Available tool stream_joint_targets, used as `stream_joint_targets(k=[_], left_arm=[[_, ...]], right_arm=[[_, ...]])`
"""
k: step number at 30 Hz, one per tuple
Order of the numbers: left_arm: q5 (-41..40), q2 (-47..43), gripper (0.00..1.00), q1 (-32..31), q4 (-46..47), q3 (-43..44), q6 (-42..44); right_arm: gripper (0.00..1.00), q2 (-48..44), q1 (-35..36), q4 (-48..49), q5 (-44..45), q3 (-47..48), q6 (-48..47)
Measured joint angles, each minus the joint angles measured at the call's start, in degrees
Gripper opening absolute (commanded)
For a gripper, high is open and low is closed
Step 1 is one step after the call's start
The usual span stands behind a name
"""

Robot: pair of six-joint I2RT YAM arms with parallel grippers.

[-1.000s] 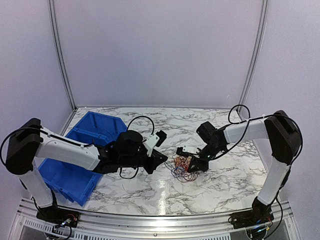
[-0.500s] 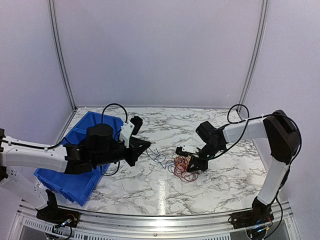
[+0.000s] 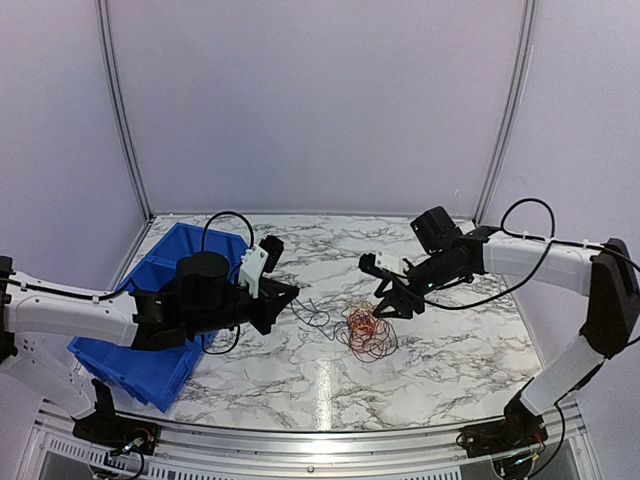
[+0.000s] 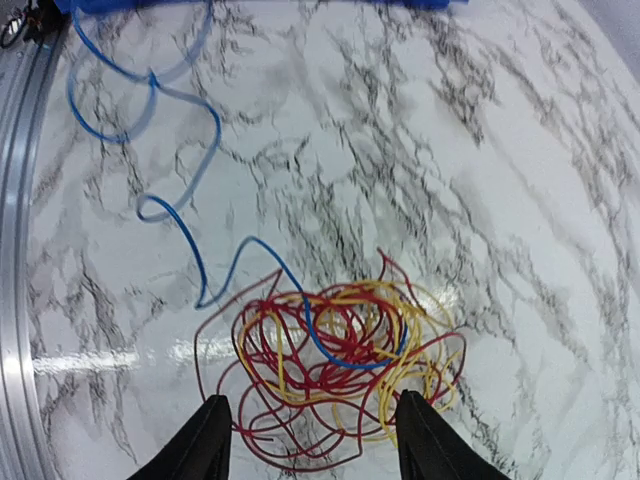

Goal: Untangle the cables

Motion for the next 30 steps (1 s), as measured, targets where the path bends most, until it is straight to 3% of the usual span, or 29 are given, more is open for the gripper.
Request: stream_joint_targets(k=[5, 11, 14, 19, 22, 24, 30], left_arm=[[0.0, 2.51, 0.0, 0.0, 1.05, -0.92, -1.81], [-0.02, 2.95, 0.0, 0.0, 3.1, -0.92, -3.04], [-0.02, 2.75, 0.0, 0.0, 3.52, -0.98, -3.37], [-1.14, -1.09, 0.0, 0.0, 3.89, -3.1, -3.82], [-3.32, -6.43, 0.0, 0.0, 3.8, -5.42, -3.72], [-5.05, -10.56, 0.0, 0.0, 3.67, -6.29, -3.43], [-10.73, -25.33, 0.0, 0.0, 0.87, -5.99, -1.01]], right_arm=[[0.63, -1.97, 3.32, 0.92, -3.78, 2.21, -0.22], [0.71, 6.95, 6.95, 1.18, -6.67, 2.12, -0.04], [0.57, 10.51, 8.59, 1.25, -6.99, 2.12, 0.02], [0.19, 13.09, 9.77, 2.23, -7.85, 2.16, 0.85], [0.06, 13.55, 9.7, 3.02, -8.57, 2.03, 1.44], [0.01, 13.6, 9.42, 3.56, -9.16, 1.88, 1.7], [0.0, 15.61, 8.24, 4.37, -9.18, 1.88, 2.16]])
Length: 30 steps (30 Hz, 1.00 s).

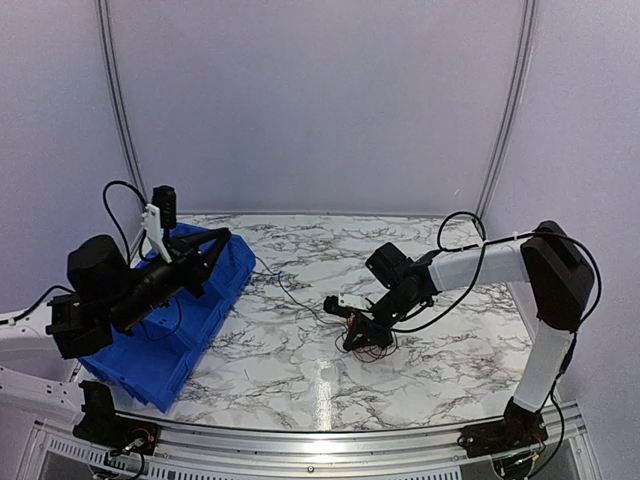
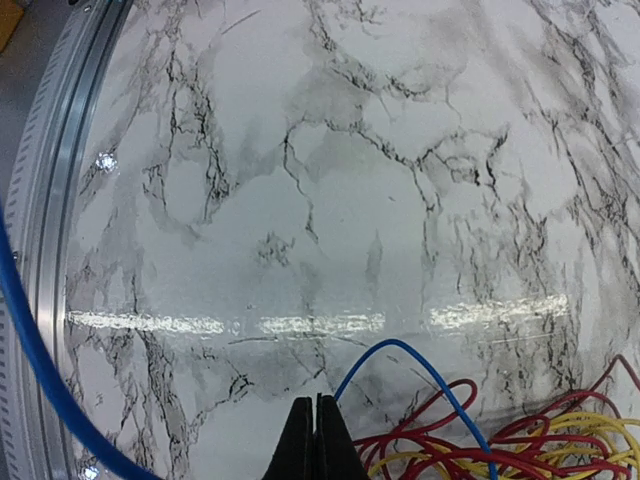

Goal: Untangle the cables

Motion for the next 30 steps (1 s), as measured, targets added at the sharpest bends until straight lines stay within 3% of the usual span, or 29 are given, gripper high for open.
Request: stream_joint_targets(k=[6, 11, 13, 14, 18, 23, 30], left_arm=[[-6.19, -10.1, 0.0, -0.28, -9.46, 4.87, 3.82], [-11.15, -12.35, 0.0, -0.61, -22.38, 10.75, 8.5], [-11.91, -12.35, 0.0, -0.66, -24.92, 12.44, 9.81], [-12.48, -12.37, 0.0, -0.66, -26.21, 13.46, 10.62], [-16.17, -14.53, 0.0, -0.44, -25.53, 17.38, 12.72], [-18.64, -16.98, 0.0, -0.42, -22.8, 20.11, 14.21], [-19.74, -13.73, 0.0, -0.42, -23.78, 22.1, 16.61]], right_arm=[[0.0, 2.56, -0.98, 1.2, 0.72, 0.35, 0.39], [0.03, 2.56, -0.94, 3.48, 0.63, 1.68, 0.42], [0.12, 2.56, -0.92, 4.33, 0.57, 2.32, 0.39], [0.22, 2.56, -0.92, 4.57, 0.68, 2.58, 0.42], [0.36, 4.44, -1.53, 2.64, 4.68, 2.16, 0.7], [0.38, 5.42, -1.77, 2.14, 5.9, 1.86, 0.87], [0.38, 5.38, -1.86, 2.1, 6.36, 1.88, 1.03]])
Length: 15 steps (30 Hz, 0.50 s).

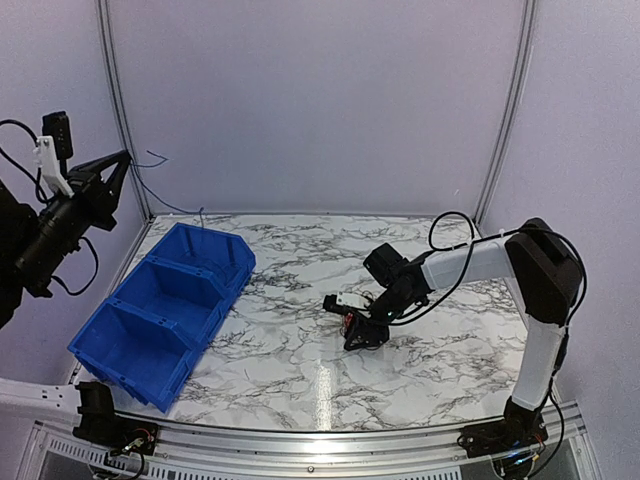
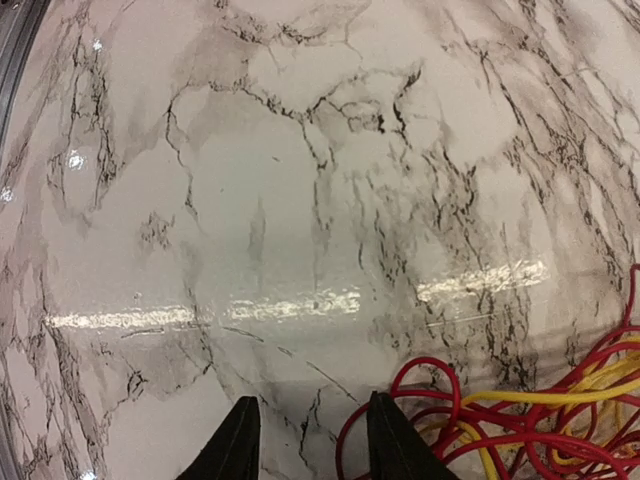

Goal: Untangle the cables

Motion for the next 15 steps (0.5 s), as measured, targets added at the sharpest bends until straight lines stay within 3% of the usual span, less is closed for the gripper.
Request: stream_joint_targets(k=[3, 9, 15], left_arm=[[-0.24, 1.86, 0.0, 0.0, -0.85, 4.33, 2.03], [-0.42, 6.82, 0.0, 0.0, -4.15, 21.18, 6.75], [-0.37, 9.62, 0.0, 0.0, -5.66, 24.9, 8.72]], right_arm=[[0.37, 0.0, -0.35, 0.02, 0.63, 0.26, 0.59], [0.35, 0.42, -3.32, 0.26, 2.14, 1.05, 1.86], [0.36, 0.04, -4.28, -0.17, 2.49, 1.03, 1.49]])
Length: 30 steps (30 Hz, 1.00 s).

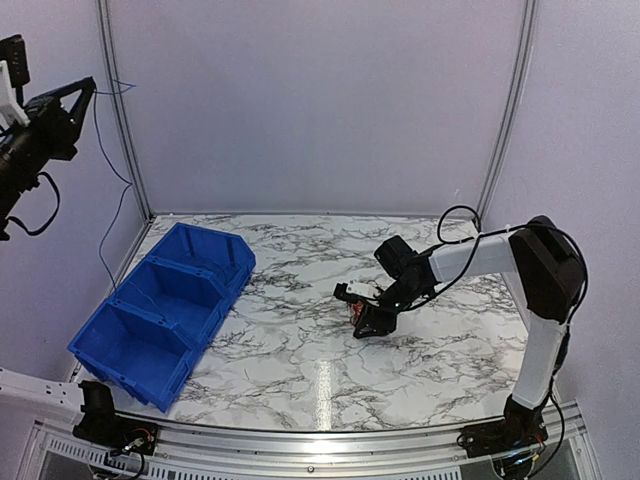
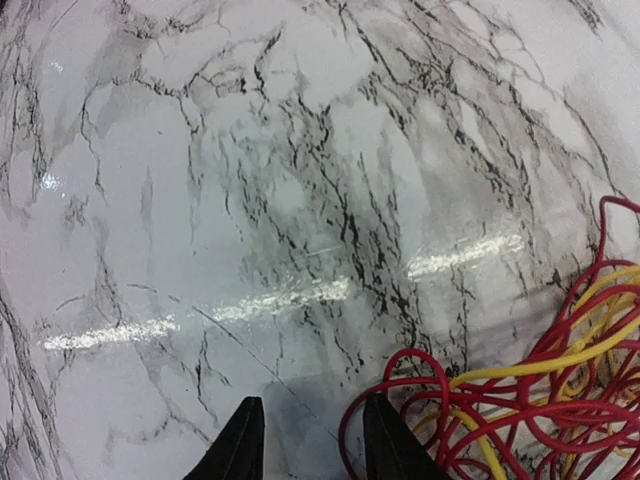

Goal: Untangle the cables

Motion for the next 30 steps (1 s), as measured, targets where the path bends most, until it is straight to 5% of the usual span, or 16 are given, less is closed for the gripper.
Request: stream_joint_targets(k=[8, 20, 30], left_arm=[[0.46, 4.11, 0.0, 0.0, -2.67, -2.1, 0.0], [-1.11, 11.58, 0.0, 0.68, -3.3, -3.41, -2.56], [5.16, 21.07, 0.0, 9.09, -6.75, -1.36, -8.52]], right_arm=[[0.48, -6.71, -0.02, -4.24, 1.25, -3.15, -2.78], [0.5, -12.09, -0.04, -9.66, -1.66, -4.52, -8.66], [0.51, -12.63, -0.04, -14.23, -6.36, -4.52, -12.09]])
